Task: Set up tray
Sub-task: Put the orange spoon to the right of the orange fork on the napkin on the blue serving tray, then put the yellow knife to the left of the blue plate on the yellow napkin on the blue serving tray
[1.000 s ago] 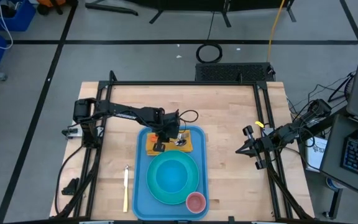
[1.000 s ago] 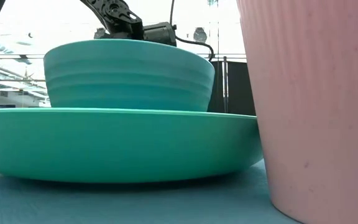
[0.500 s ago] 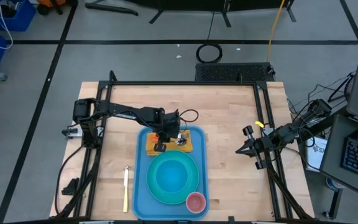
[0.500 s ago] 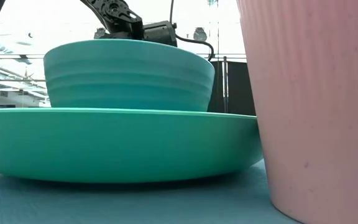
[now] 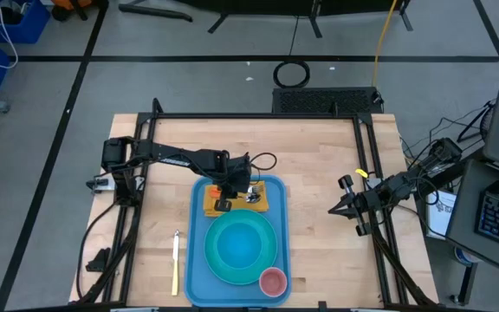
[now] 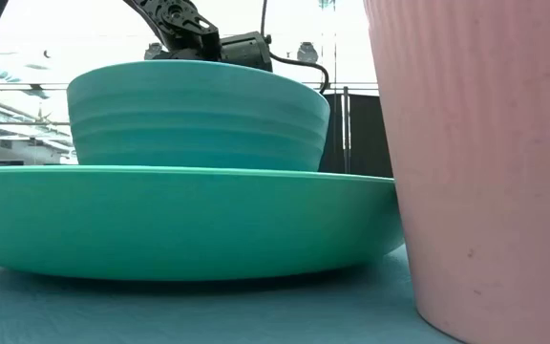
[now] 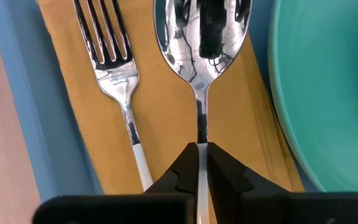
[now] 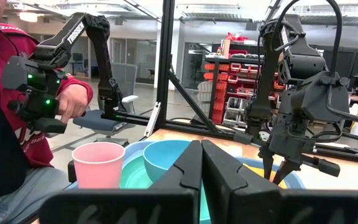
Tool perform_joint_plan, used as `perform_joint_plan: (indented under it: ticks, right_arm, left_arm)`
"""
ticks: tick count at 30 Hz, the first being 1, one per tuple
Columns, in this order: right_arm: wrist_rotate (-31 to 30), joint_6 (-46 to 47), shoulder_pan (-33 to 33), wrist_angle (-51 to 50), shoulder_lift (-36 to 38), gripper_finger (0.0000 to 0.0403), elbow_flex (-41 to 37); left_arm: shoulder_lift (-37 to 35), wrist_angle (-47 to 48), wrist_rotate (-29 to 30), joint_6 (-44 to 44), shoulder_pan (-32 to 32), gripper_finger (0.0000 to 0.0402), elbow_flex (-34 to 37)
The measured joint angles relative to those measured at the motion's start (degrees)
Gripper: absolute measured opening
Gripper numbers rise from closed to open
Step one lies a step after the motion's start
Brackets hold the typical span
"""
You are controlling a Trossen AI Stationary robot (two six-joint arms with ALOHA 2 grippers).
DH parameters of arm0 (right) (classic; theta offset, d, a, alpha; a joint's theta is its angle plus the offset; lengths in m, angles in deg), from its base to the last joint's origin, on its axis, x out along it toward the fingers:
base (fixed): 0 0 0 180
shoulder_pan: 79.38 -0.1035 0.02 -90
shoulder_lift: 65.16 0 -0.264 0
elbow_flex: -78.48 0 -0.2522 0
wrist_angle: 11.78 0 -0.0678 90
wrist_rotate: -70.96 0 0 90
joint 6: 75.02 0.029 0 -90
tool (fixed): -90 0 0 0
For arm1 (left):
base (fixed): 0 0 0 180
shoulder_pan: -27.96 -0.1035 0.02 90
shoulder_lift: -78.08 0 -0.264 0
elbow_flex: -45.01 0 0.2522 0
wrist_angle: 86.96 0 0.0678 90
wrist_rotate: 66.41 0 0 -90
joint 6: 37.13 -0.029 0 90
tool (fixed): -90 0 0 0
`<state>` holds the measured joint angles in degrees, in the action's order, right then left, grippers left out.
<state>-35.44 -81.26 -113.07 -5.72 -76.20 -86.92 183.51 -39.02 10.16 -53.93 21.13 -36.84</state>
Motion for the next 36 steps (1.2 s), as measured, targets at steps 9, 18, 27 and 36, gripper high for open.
perform_joint_plan:
  ticks: [9, 18, 27, 36]
  right_arm:
    - [0.00, -0.02, 0.00, 0.02, -0.02, 0.0000, 0.00]
    - [0.00, 0.00, 0.00, 0.00, -0.02, 0.0000, -0.02]
    - [0.00, 0.00, 0.00, 0.00, -0.02, 0.0000, 0.00]
    - [0.00, -0.02, 0.00, 0.02, -0.02, 0.0000, -0.02]
  left_arm:
    - [0.00, -0.25, 2.41, 0.10, 0.00, 0.0040, 0.00]
    - [0.00, 0.02, 3.71, 0.00, -0.12, 0.0010, 0.00]
    - [-1.68, 2.45, 13.23, 5.24, -0.22, 0.0036, 0.00]
    - [-4.79, 9.28, 13.47, 11.54, 0.11, 0.0006, -0.02]
